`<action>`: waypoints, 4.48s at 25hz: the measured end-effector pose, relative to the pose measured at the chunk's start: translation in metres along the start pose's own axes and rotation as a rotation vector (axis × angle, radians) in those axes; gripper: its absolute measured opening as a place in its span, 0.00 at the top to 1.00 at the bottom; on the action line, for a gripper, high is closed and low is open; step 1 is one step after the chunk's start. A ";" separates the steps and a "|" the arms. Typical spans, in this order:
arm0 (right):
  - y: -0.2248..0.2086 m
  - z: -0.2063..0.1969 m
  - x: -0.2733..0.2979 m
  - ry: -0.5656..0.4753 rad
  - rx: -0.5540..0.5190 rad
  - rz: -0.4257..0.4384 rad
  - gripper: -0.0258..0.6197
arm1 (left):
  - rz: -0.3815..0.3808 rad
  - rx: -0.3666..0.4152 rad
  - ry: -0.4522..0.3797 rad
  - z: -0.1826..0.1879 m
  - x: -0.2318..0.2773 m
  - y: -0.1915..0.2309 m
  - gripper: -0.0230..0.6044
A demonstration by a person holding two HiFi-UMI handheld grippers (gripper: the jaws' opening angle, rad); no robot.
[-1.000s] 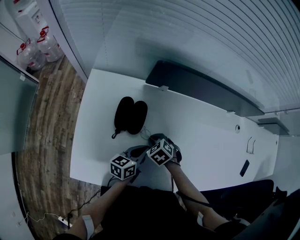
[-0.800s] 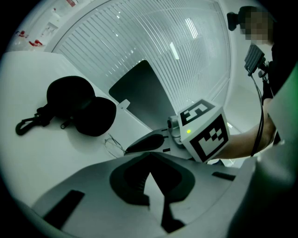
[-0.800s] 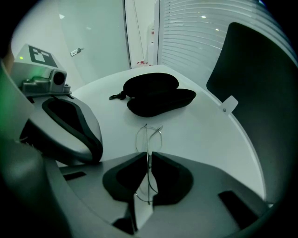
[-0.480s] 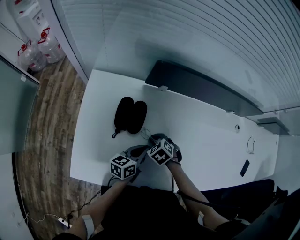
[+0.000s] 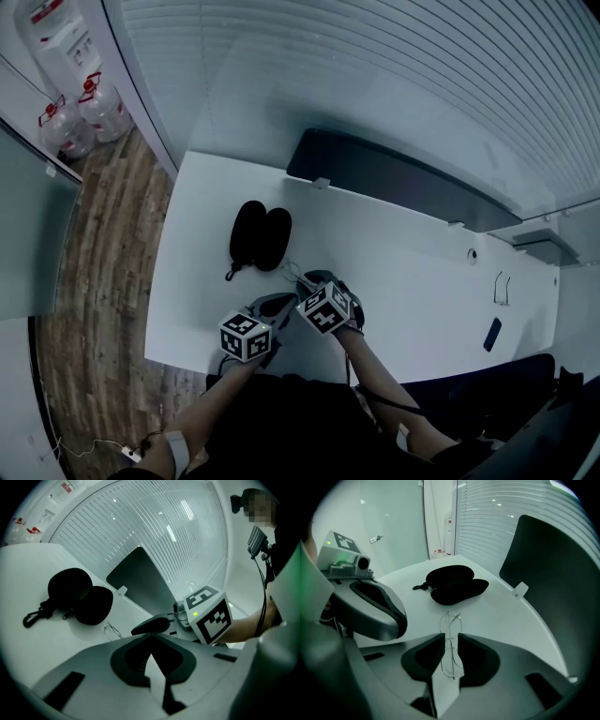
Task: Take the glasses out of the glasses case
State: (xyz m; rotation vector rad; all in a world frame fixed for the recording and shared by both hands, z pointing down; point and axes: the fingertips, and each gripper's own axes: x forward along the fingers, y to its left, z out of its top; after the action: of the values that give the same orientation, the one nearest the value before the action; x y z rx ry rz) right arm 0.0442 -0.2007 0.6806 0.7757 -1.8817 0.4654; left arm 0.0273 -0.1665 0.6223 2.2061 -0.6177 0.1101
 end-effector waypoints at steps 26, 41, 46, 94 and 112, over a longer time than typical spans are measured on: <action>0.038 0.036 -0.079 -0.502 0.380 0.071 0.91 | 0.034 0.128 -0.077 0.026 -0.036 -0.030 0.95; 0.063 0.026 -0.112 -0.620 0.392 0.123 0.91 | 0.107 0.229 -0.098 0.016 -0.055 -0.067 0.95; 0.070 0.016 -0.121 -0.629 0.375 0.145 0.91 | 0.139 0.239 -0.111 0.005 -0.059 -0.080 0.95; 0.182 -0.139 -0.184 -0.629 0.271 0.311 0.92 | 0.279 0.254 -0.171 -0.152 -0.092 -0.203 0.95; 0.207 -0.154 -0.188 -0.615 0.241 0.294 0.93 | 0.252 0.265 -0.168 -0.174 -0.107 -0.213 0.95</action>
State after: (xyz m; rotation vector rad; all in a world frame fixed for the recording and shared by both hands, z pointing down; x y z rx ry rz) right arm 0.0558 0.1017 0.5794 0.8685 -2.5662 0.7042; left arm 0.0547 0.1202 0.5584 2.3973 -1.0257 0.1448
